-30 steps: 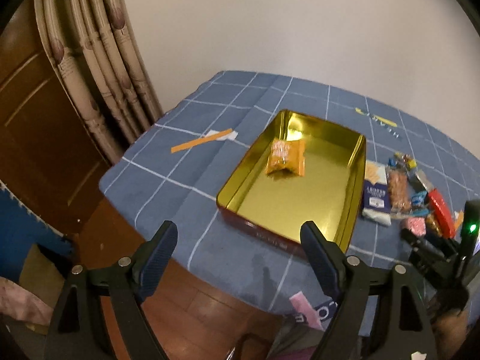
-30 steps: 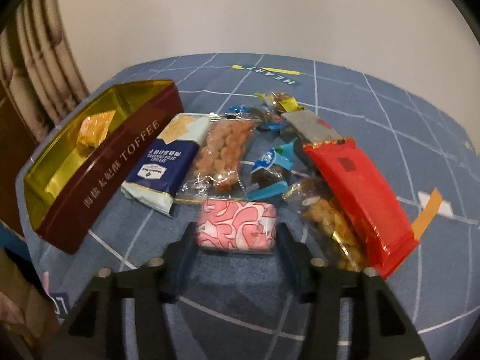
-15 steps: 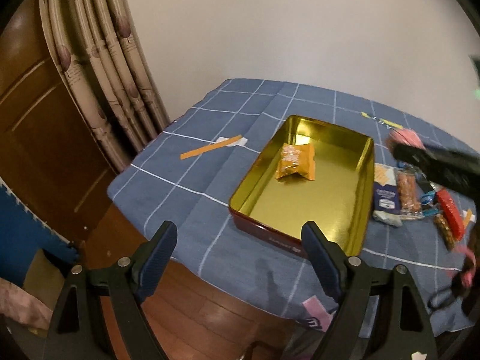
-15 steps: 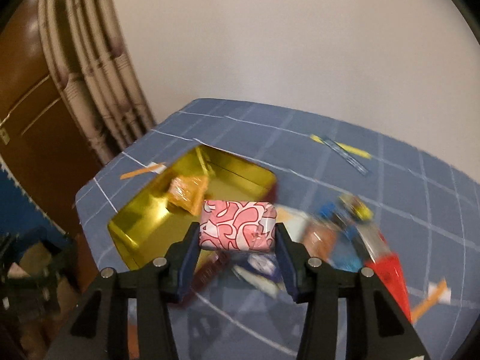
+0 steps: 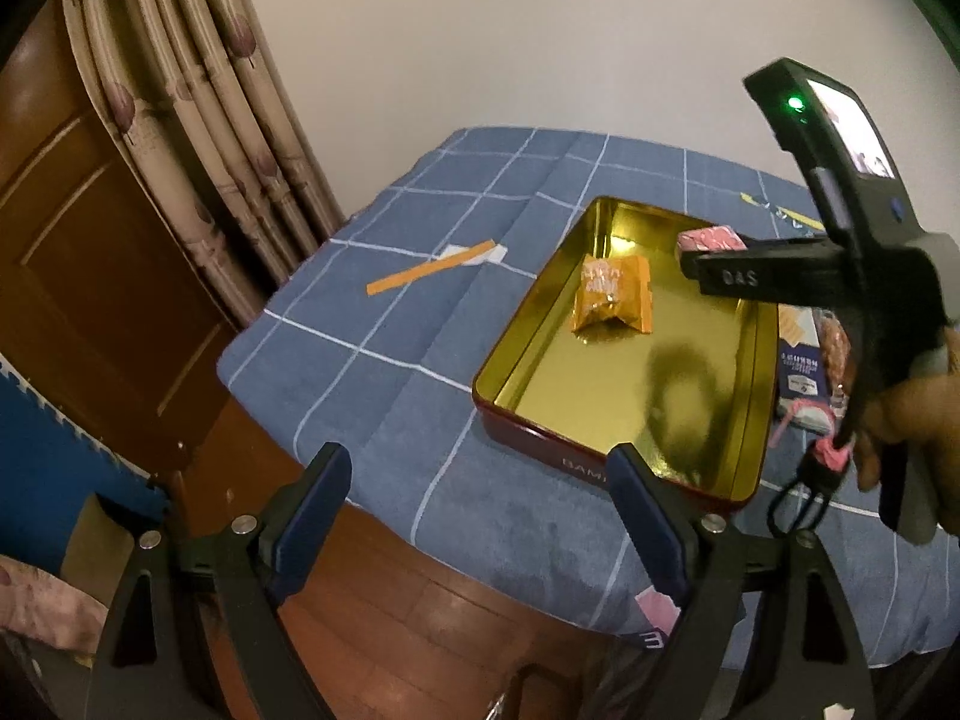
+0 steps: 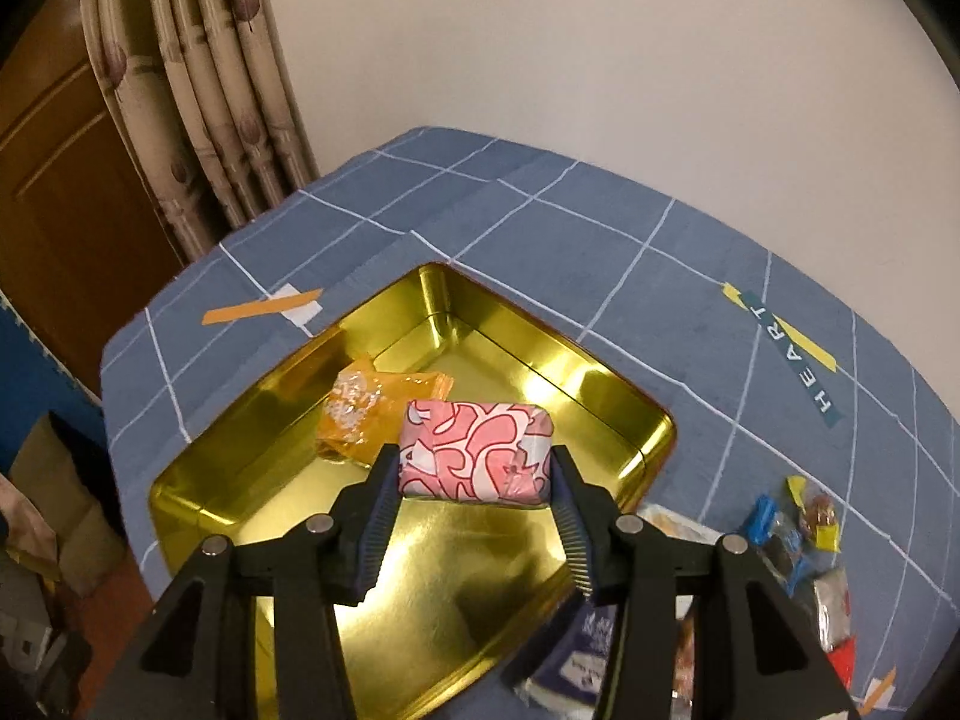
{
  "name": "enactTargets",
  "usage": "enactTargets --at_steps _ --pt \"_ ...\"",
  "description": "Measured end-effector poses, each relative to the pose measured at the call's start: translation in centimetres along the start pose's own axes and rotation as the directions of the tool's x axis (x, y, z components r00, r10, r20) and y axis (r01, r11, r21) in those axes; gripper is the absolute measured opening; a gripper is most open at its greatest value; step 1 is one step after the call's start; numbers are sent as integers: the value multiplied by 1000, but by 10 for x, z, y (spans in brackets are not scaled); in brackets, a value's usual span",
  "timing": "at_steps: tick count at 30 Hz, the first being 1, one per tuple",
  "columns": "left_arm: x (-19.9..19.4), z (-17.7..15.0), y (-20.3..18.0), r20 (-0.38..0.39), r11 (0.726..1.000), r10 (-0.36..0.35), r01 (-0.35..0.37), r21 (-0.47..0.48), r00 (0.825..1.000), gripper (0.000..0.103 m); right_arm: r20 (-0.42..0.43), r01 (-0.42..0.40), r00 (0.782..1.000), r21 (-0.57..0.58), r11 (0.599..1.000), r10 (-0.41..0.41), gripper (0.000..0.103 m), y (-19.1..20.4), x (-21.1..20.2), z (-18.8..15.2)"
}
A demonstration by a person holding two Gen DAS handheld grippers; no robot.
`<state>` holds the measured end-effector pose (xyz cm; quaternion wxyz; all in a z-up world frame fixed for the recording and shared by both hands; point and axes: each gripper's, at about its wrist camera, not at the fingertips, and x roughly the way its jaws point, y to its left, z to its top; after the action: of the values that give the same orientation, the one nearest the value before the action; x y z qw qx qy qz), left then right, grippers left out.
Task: Organize snacks
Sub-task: 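Carry the pink wrapped cake into the tin and release with right gripper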
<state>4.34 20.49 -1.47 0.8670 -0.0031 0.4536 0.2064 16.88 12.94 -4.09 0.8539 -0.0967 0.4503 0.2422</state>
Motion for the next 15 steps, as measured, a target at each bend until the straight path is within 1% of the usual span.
enactTargets --at_steps 4,7,15 --pt "4 -2 1 -19 1000 2 -2 1 1000 85 -24 7 1000 -19 1000 -8 49 4 14 5" --pt "7 -2 0 -35 1000 -2 2 1 999 85 -39 10 999 -14 1000 -11 49 4 24 8" --pt "14 -3 2 -73 1000 -10 10 -5 997 85 -46 17 999 -21 1000 -18 49 8 38 16"
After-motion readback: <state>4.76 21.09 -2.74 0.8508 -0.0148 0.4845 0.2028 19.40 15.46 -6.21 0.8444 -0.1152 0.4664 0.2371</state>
